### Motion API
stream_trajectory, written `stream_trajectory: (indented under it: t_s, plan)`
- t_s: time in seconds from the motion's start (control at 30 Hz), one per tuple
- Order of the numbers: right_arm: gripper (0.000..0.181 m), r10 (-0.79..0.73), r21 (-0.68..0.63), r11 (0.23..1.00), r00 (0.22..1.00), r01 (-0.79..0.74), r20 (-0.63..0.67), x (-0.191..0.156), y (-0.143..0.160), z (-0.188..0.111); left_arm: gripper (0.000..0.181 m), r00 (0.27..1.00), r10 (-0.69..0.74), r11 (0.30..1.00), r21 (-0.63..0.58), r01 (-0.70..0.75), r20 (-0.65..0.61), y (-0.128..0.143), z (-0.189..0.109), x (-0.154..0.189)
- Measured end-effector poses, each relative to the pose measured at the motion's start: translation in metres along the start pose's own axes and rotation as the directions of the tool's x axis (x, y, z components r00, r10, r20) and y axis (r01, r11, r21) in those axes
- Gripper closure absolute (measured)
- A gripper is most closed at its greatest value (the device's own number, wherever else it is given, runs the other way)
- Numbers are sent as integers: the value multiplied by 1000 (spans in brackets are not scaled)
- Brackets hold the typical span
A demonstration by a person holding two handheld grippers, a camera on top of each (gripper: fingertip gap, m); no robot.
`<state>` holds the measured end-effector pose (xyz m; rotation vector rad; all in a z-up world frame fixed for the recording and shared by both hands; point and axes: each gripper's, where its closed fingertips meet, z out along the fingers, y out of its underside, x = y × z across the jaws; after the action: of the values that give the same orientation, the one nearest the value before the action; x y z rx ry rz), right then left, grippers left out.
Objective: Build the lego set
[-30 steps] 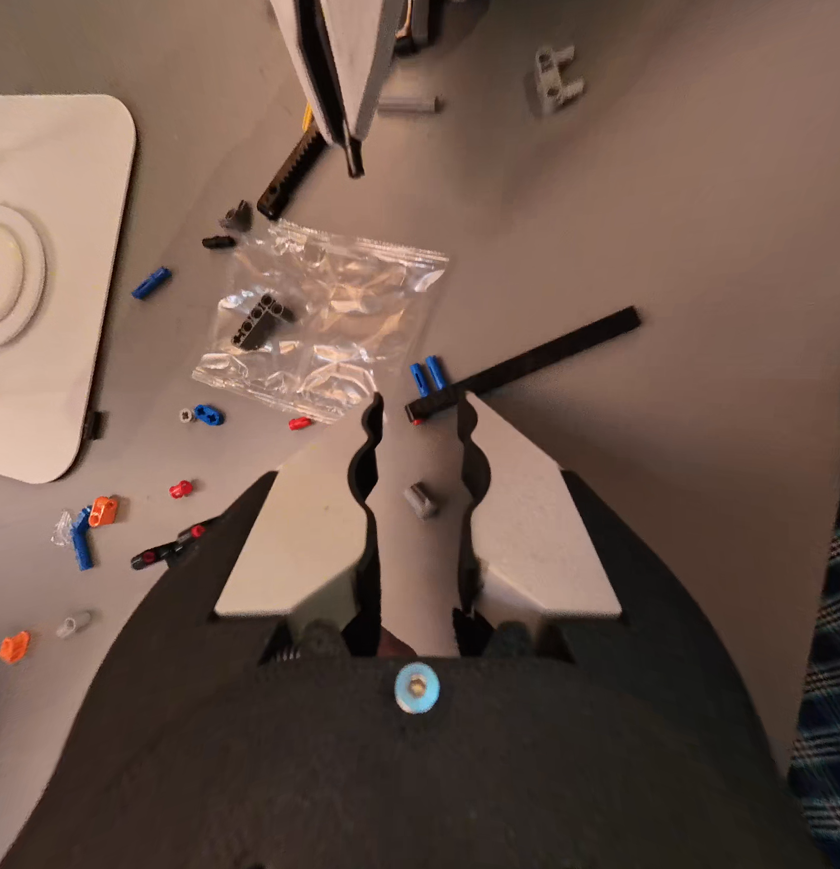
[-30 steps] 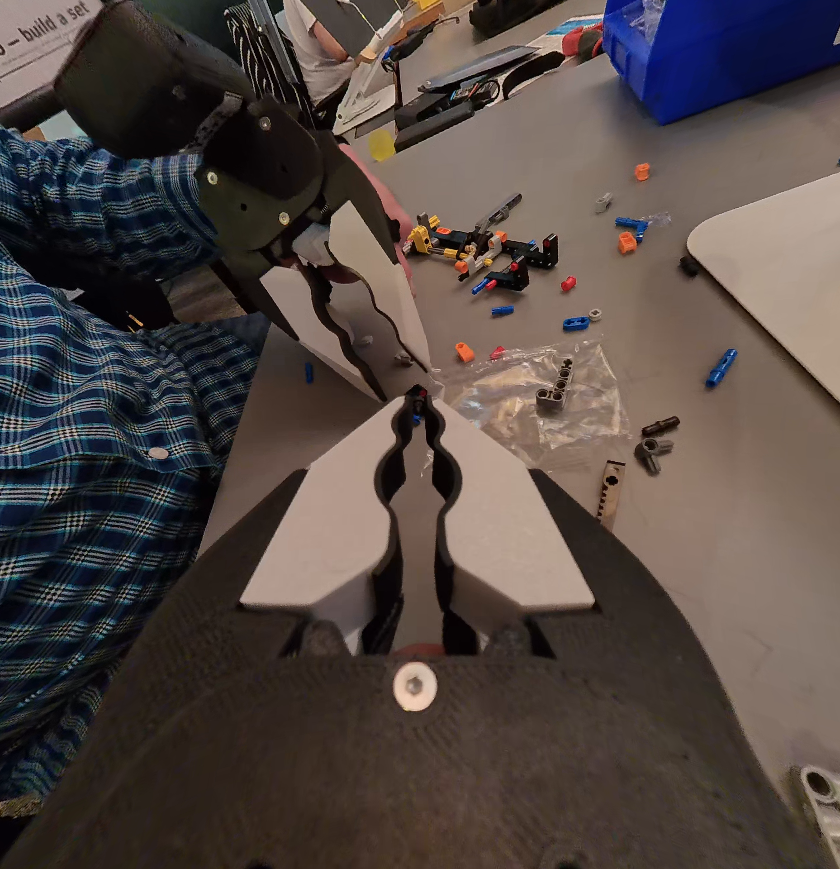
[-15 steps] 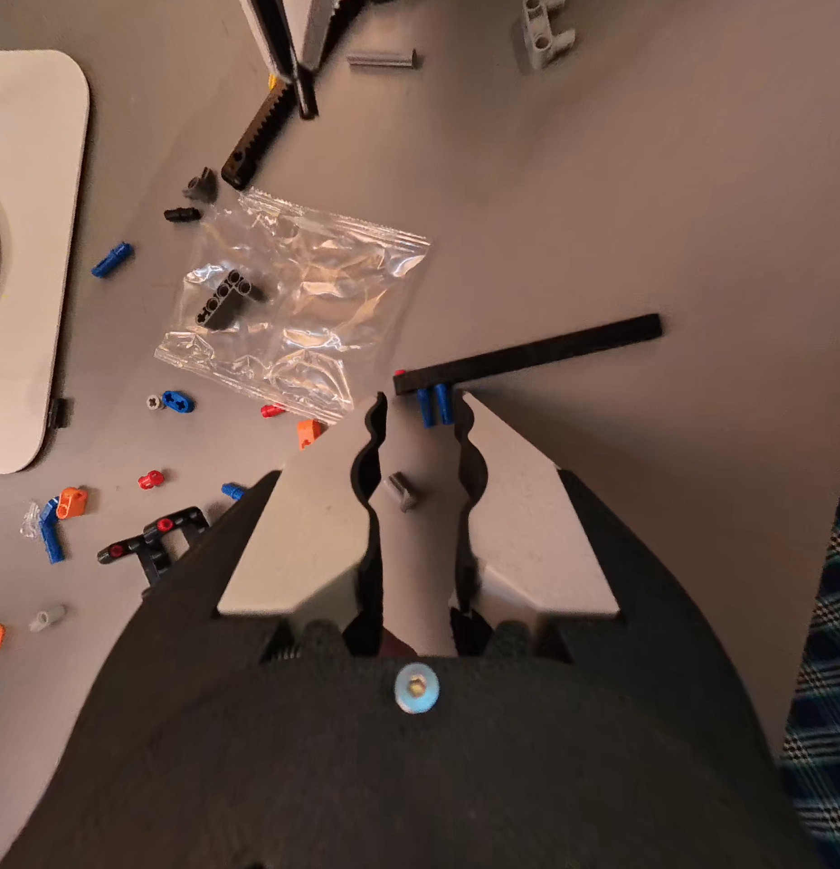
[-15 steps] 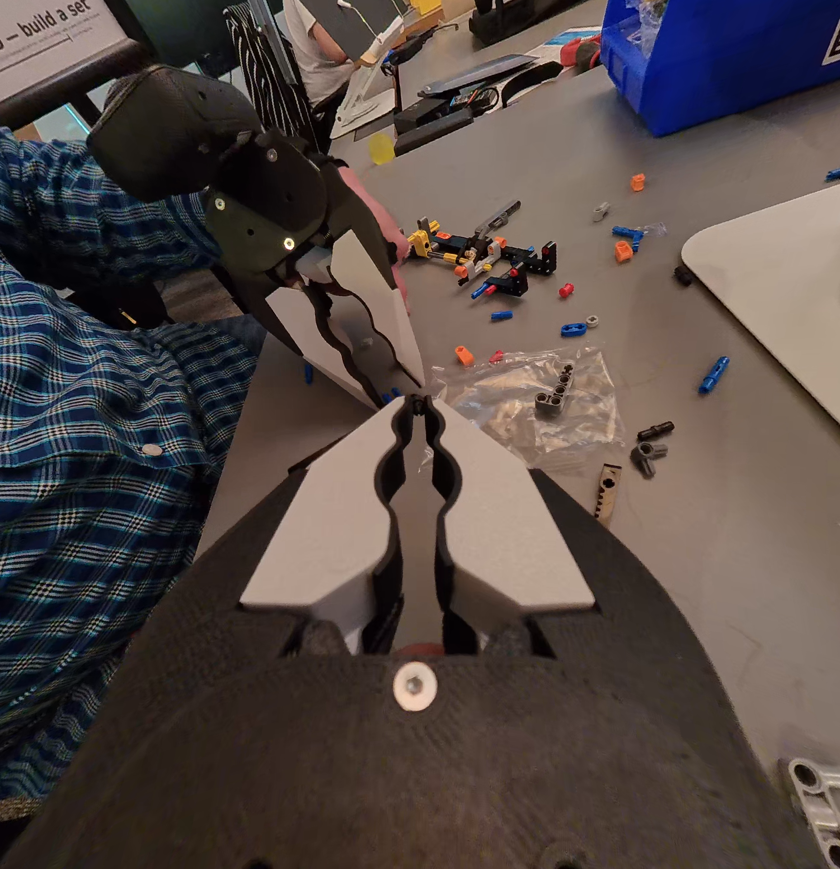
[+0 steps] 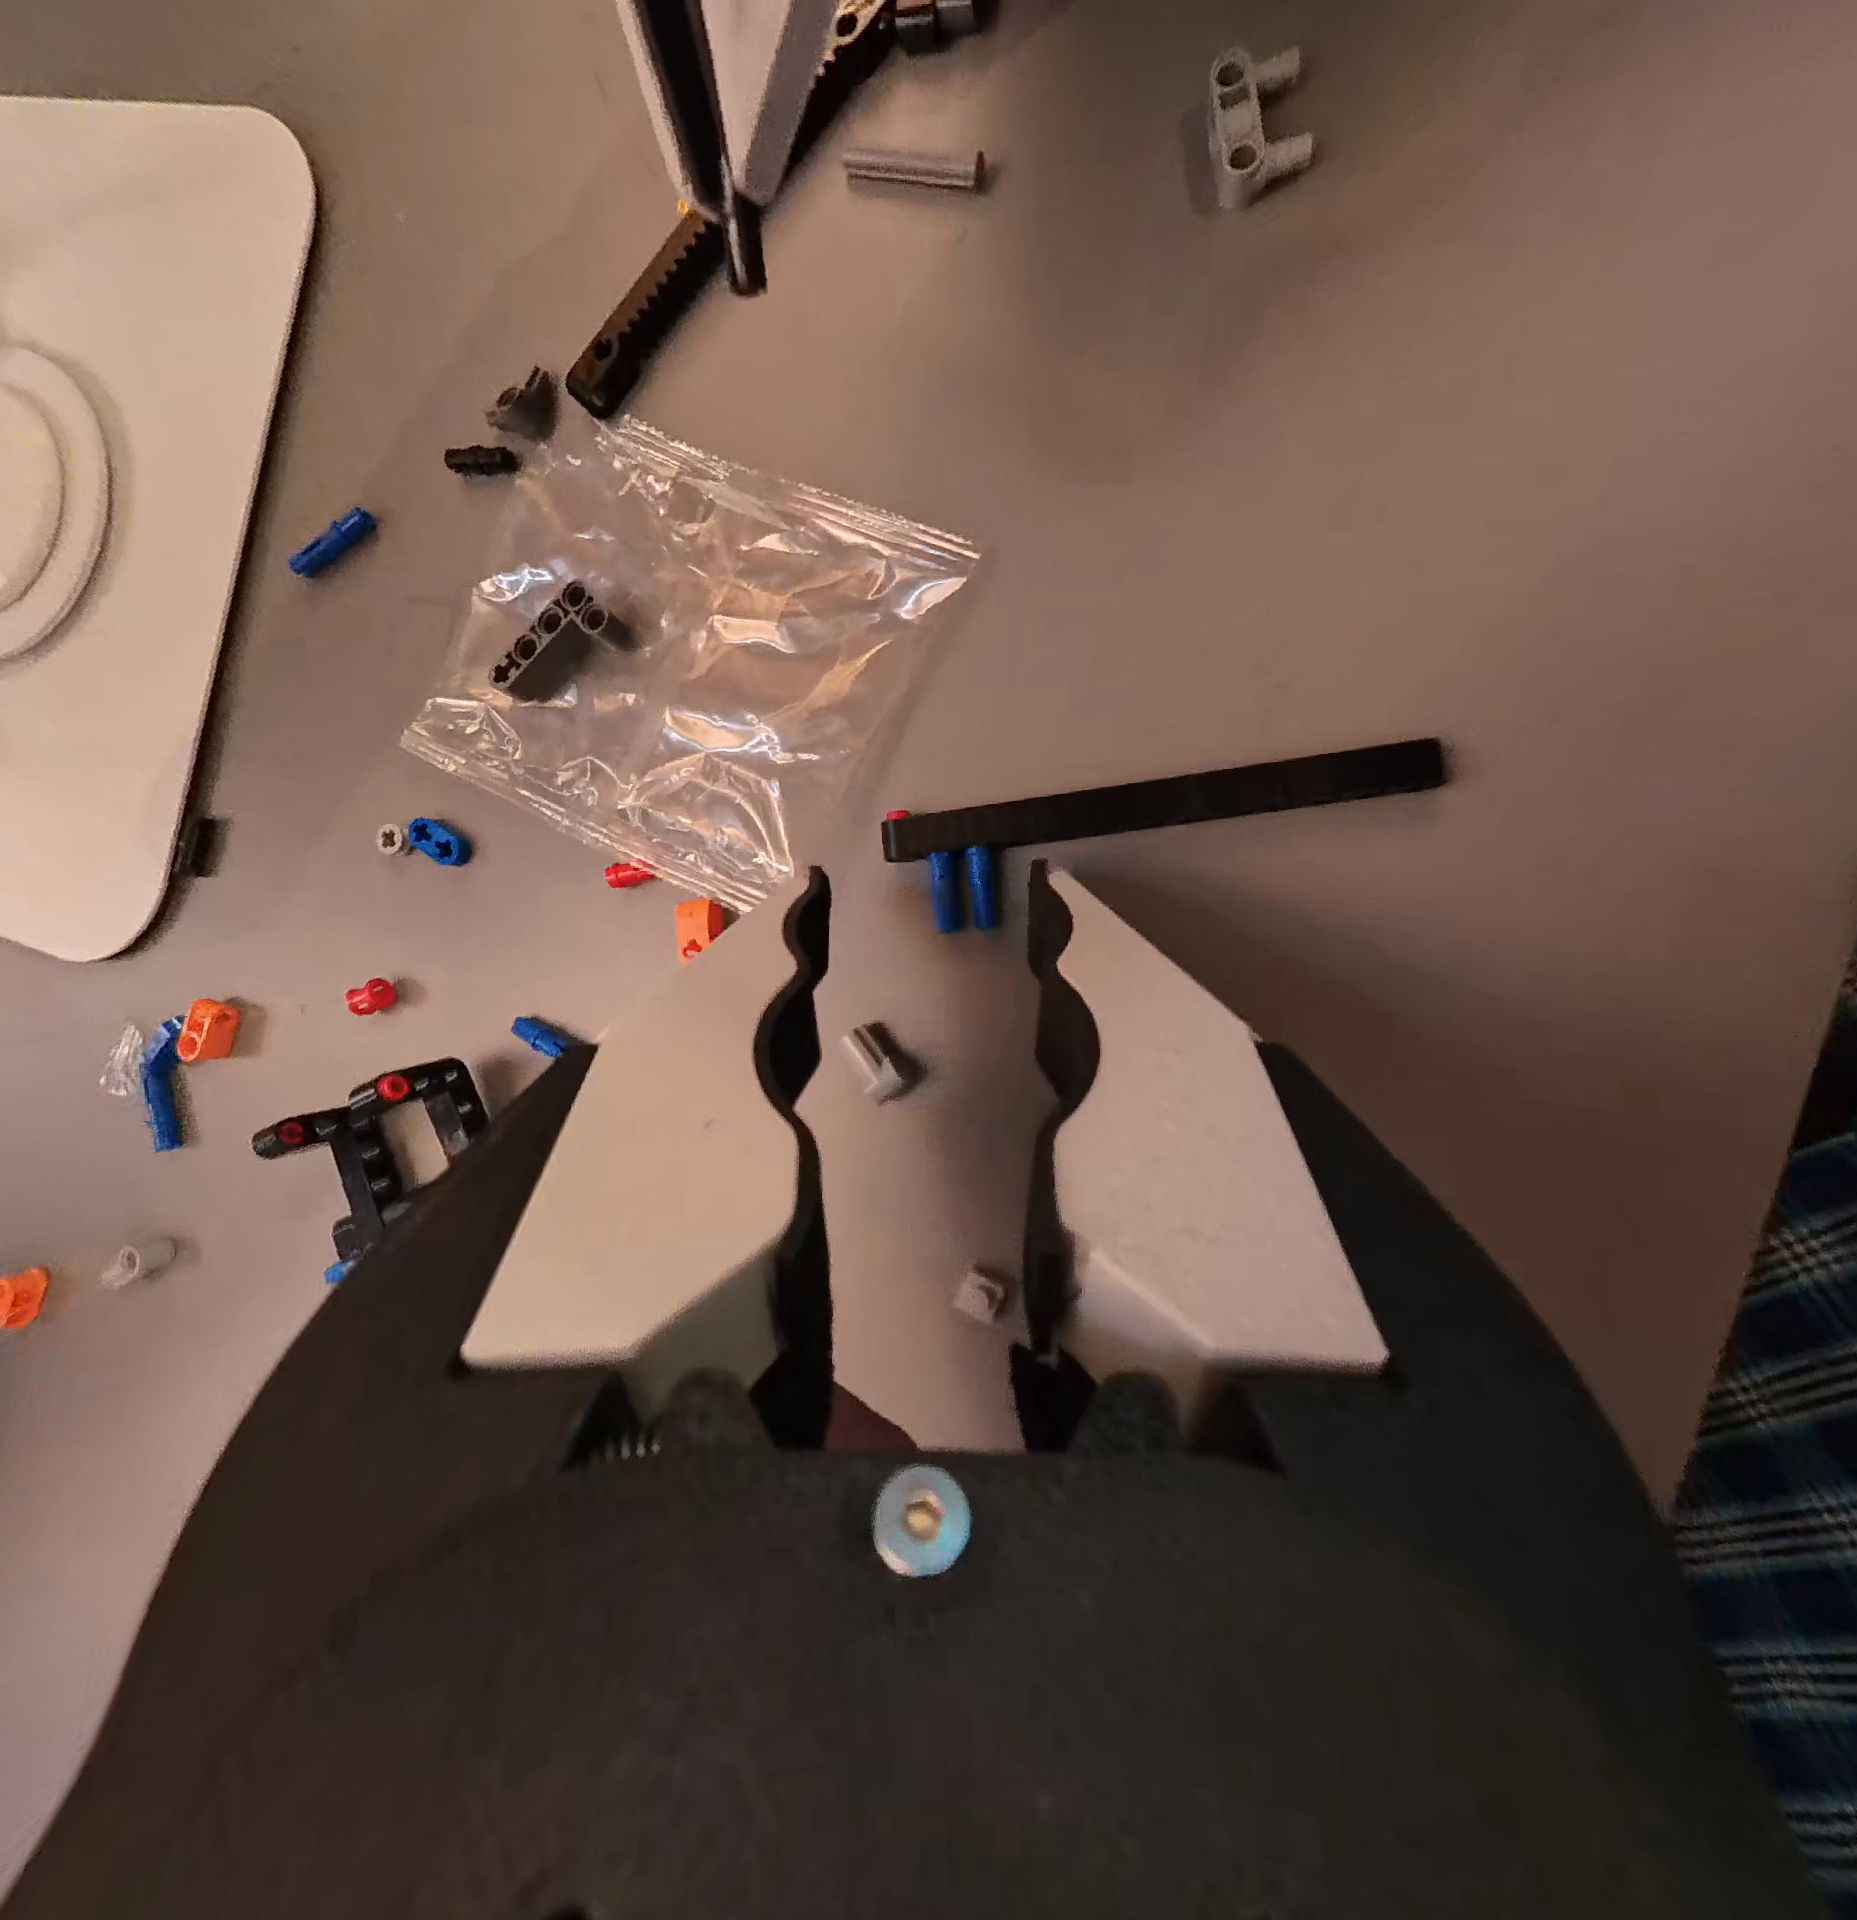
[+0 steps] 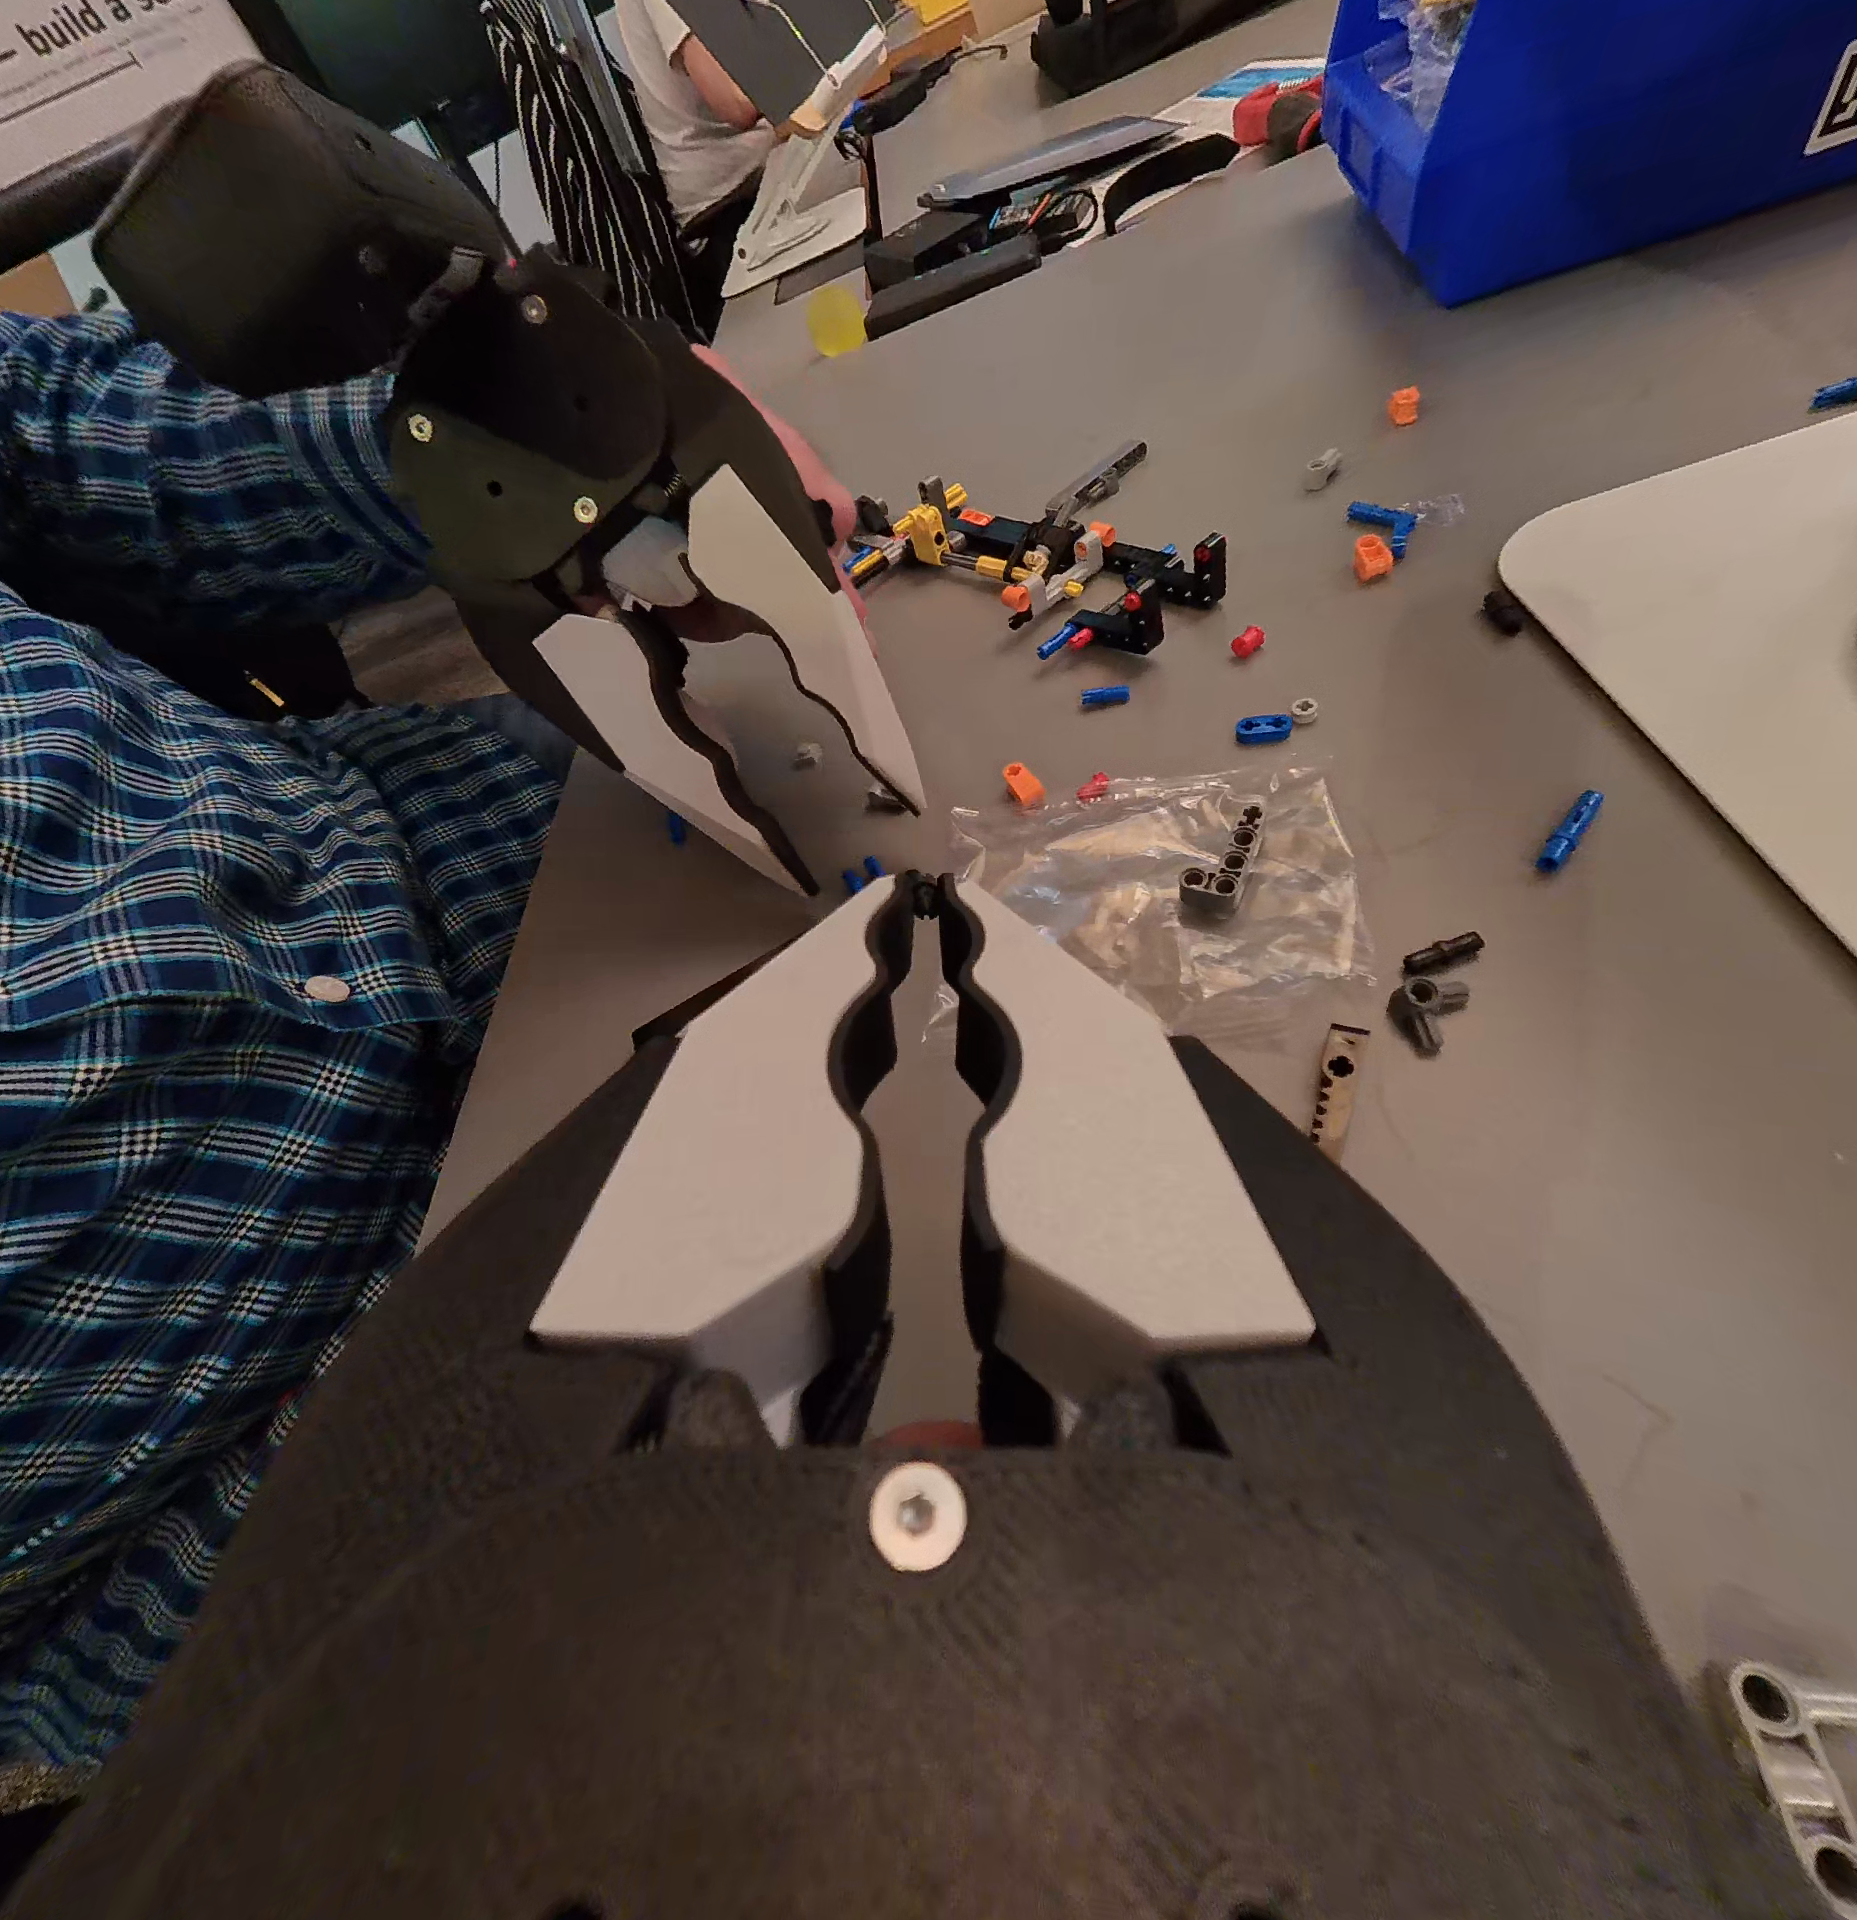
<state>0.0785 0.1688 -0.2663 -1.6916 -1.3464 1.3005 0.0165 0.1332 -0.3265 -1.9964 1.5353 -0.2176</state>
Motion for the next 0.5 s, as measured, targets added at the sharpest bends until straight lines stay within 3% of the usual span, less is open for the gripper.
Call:
stream_trajectory:
  t_s: [0.2, 0.33, 0.5]
  plan:
    - [179, -6, -2, 1000, 1000, 6, -6, 0, 0, 0, 134, 990, -135, 991, 12, 135, 35, -7, -6, 8]
    - [179, -12, -7, 1000, 1000, 12, -13, 0, 0, -1, 104, 959, -275, 961, -1, 276, 61, -7, -10, 15]
    - [179, -76, -90, 993, 996, 72, -43, -2, 10, 4, 101, 950, -307, 951, -28, 309, 61, -5, -12, 34]
